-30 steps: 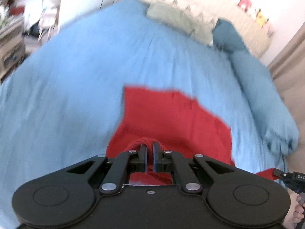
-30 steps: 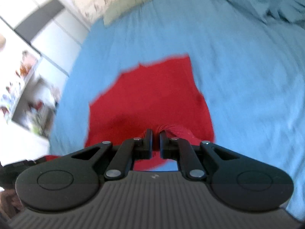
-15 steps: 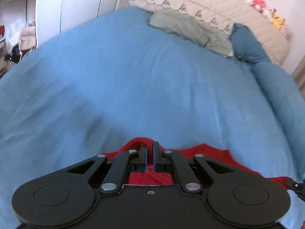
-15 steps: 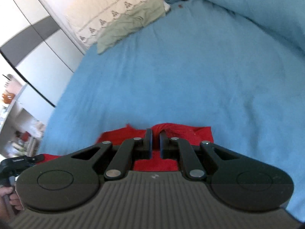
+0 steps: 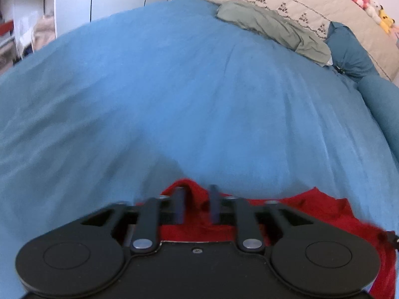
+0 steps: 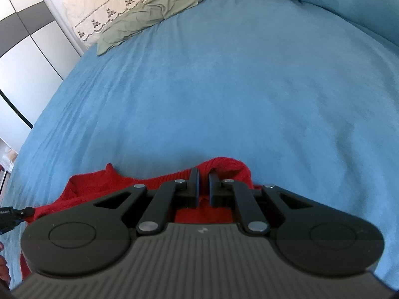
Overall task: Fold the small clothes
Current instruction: 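Grasp the hem with both tools and fold it up toward the collar, then open both tools to release the folded hem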
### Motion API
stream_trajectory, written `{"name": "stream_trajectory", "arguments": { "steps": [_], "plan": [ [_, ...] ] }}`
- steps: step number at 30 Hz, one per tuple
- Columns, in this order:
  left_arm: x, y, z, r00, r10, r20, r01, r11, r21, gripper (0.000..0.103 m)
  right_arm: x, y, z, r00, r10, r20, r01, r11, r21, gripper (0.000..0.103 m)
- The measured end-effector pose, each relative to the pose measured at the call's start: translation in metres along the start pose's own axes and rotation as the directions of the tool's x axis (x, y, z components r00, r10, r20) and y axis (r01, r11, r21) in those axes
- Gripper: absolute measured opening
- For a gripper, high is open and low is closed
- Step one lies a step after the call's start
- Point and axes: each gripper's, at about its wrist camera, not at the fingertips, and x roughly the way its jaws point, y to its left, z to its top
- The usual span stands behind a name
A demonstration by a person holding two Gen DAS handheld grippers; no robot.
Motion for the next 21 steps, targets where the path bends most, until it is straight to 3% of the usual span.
{"name": "stream_trajectory", "arguments": {
  "steps": [1,2,4,6,8,9,12,15,18,21],
  "plan": [
    [-0.004,-0.002,0.001,1.0,0.01,0.018,-0.01,1.0,0.01,0.073,-0.001,0.0,0.002,1.0,0.001,0.002,-0.001,1.0,0.005,0.032],
    [-0.01,-0.003,0.001,0.999,0.02,0.042,-0.021,1.0,0.023,0.075,-0.006,-0.001,0.0,1.0,0.008,0.009,-0.008,1.0,0.009,0.039],
    [-0.025,-0.005,0.001,0.996,0.021,0.086,-0.026,0.998,0.053,0.075,-0.015,0.0,-0.001,0.999,0.023,0.04,-0.023,1.0,0.003,0.085],
    [-0.04,-0.009,-0.003,0.994,0.024,0.108,-0.033,0.996,0.085,0.075,-0.03,0.008,-0.003,0.995,-0.004,0.095,0.008,0.999,-0.036,0.102],
    [-0.056,-0.014,-0.014,0.992,0.01,0.127,-0.026,0.992,0.126,0.087,-0.044,0.018,-0.009,0.992,0.011,0.126,0.002,0.995,-0.097,0.102],
    [-0.061,-0.017,-0.024,0.992,-0.001,0.126,-0.019,0.988,0.15,0.099,-0.047,0.025,-0.013,0.993,0.018,0.12,-0.002,0.991,-0.133,0.103],
    [-0.061,-0.035,-0.059,0.996,-0.046,0.075,0.021,0.955,0.297,0.101,-0.046,0.039,-0.029,0.997,0.014,0.073,0.005,0.969,-0.247,0.103],
    [-0.051,-0.046,-0.084,0.999,0.006,0.042,-0.021,0.921,0.388,0.1,-0.033,0.044,-0.05,1.0,-0.019,0.017,0.024,0.943,-0.332,0.103],
    [-0.041,-0.045,-0.092,1.0,0.006,0.018,-0.012,0.927,0.376,0.101,-0.015,0.034,-0.061,0.998,-0.056,-0.017,0.049,0.956,-0.288,0.103],
    [-0.025,-0.044,-0.096,0.999,0.039,-0.028,-0.025,0.929,0.368,0.101,-0.011,0.025,-0.067,0.999,-0.041,0.021,0.045,0.973,-0.227,0.103]
  ]
}}
